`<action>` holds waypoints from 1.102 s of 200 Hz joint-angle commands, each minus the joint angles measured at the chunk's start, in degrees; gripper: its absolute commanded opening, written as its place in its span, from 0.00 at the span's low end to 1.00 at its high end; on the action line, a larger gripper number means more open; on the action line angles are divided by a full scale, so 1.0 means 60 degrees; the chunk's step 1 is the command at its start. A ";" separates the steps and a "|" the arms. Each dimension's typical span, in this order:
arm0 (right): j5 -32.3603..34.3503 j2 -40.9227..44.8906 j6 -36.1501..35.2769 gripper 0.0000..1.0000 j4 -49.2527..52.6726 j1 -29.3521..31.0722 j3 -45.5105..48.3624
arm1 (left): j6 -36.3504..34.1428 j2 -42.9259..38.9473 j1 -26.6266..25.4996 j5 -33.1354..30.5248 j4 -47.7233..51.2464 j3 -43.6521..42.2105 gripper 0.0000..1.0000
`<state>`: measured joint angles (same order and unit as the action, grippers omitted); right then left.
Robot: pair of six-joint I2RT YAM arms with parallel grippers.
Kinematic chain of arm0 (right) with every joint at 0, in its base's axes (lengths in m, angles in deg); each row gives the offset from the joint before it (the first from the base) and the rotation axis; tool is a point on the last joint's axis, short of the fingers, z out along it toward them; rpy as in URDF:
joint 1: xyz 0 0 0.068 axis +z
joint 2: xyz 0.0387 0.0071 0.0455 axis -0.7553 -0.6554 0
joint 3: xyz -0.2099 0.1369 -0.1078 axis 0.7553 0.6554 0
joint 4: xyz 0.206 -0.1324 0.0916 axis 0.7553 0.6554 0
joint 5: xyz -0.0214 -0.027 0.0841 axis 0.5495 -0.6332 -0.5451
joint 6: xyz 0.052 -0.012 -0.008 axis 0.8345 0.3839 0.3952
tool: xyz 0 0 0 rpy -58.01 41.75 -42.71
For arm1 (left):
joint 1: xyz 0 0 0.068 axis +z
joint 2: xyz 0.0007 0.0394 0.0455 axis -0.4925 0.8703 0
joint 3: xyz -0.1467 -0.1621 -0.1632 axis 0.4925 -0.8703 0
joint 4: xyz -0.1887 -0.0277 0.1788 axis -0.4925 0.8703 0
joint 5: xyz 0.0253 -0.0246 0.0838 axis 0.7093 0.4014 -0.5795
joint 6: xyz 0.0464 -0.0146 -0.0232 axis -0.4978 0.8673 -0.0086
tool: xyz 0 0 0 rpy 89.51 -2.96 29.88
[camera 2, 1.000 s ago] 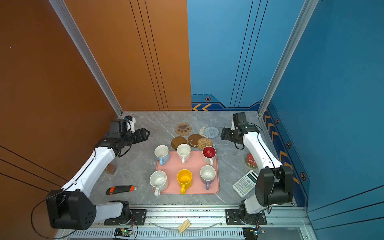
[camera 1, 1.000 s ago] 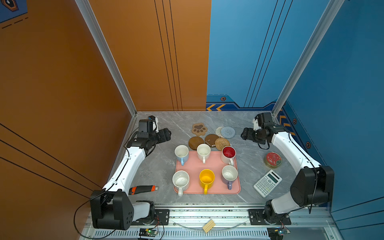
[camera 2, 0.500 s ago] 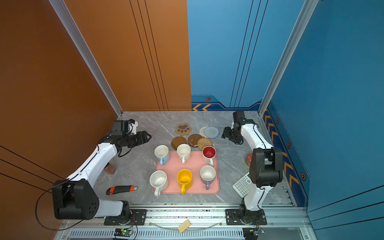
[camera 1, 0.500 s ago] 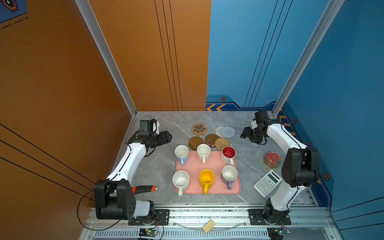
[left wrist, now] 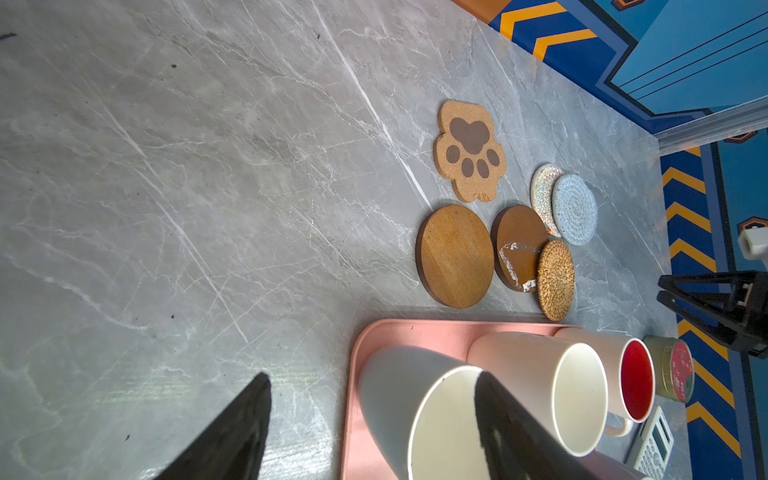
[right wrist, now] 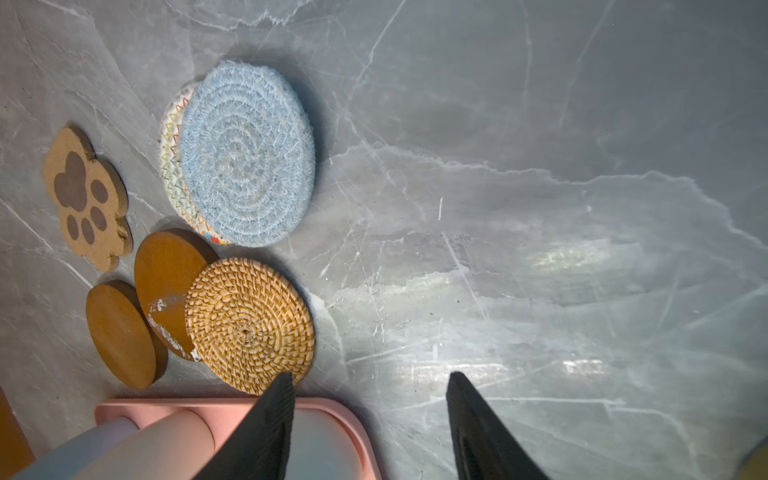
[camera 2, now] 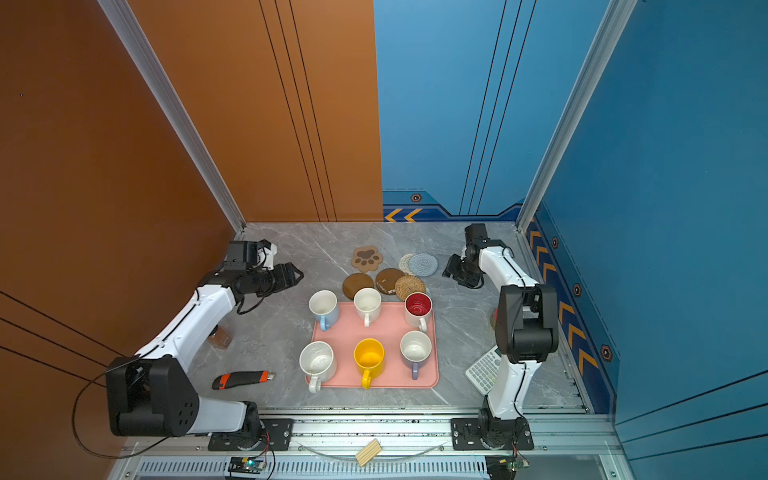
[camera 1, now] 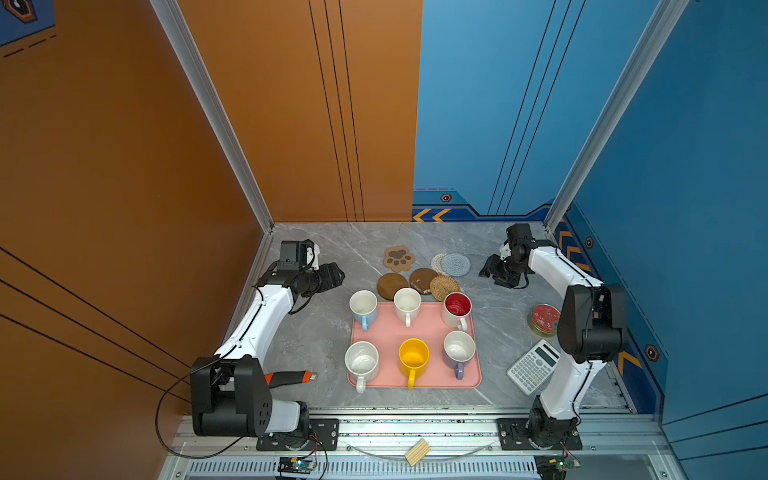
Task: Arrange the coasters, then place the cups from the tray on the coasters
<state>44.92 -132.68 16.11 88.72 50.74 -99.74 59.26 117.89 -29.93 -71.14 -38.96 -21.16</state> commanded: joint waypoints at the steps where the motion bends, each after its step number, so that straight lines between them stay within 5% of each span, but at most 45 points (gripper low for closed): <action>1: -0.0331 -0.0210 0.0465 0.58 -0.0702 -0.0052 -0.0269 | -0.0009 -0.0115 0.0014 0.0125 0.0185 0.0039 0.78; 143: -0.0545 -0.1227 0.0977 0.60 -0.2119 -0.0323 -0.0715 | 0.0121 -0.1037 -0.0103 -0.0855 0.0140 -0.0749 0.77; 220: -0.1107 -0.1623 0.1510 0.49 -0.3446 -0.0282 -0.0523 | 0.0108 -0.1256 -0.0352 -0.0865 0.0151 -0.0935 0.77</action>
<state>40.03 -141.21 23.48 71.32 49.04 -102.63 59.46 111.90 -31.46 -75.64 -38.59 -25.88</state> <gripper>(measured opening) 0.497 0.769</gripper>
